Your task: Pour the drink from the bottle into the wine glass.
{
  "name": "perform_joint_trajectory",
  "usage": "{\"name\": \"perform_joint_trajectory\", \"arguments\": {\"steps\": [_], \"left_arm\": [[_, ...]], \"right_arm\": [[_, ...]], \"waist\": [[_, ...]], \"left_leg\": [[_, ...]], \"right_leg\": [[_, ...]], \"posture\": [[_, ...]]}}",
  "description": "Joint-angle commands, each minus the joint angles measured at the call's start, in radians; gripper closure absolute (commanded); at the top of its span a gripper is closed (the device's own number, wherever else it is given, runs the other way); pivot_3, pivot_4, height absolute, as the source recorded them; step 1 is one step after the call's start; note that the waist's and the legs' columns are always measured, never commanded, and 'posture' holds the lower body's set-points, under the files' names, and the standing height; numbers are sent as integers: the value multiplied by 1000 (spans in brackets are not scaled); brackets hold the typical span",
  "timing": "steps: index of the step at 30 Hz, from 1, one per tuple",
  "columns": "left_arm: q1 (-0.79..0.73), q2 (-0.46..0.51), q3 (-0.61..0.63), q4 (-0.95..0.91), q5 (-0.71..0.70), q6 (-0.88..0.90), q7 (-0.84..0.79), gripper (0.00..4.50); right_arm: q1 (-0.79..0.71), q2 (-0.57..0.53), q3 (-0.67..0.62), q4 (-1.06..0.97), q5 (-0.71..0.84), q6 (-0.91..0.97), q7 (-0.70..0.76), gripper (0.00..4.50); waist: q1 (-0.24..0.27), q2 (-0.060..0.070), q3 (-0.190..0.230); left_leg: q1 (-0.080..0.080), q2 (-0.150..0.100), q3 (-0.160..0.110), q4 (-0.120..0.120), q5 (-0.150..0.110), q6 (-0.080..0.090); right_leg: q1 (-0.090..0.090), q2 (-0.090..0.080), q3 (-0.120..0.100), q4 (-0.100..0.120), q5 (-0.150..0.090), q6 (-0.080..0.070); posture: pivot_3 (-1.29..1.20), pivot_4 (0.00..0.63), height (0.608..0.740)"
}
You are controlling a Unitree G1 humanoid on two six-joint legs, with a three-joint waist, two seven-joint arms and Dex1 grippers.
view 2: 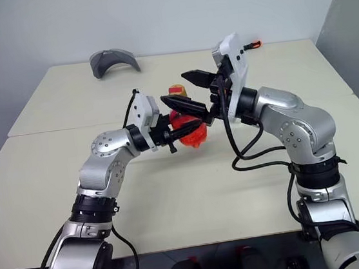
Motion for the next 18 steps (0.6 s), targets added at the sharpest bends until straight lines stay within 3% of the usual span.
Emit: {"name": "perform_joint_trajectory", "arguments": {"steps": [1,18], "left_arm": [[-29,6,20,-20,-5,-22,-7,3206],[-34,-4,17,-14,-4,-34,-4,3206]], "right_arm": [[-27,-5,-14,6,-13,-35,9,0],[0,-27,30,53,-112,-124,62,0]], "waist": [[0,0,0],[0,0,0]], "left_leg": [[0,0,0,0,0,0],[0,0,0,0,0,0]], "right_leg": [[0,0,0,0,0,0],[0,0,0,0,0,0]], "posture": [[0,150,740],[0,150,740]]}}
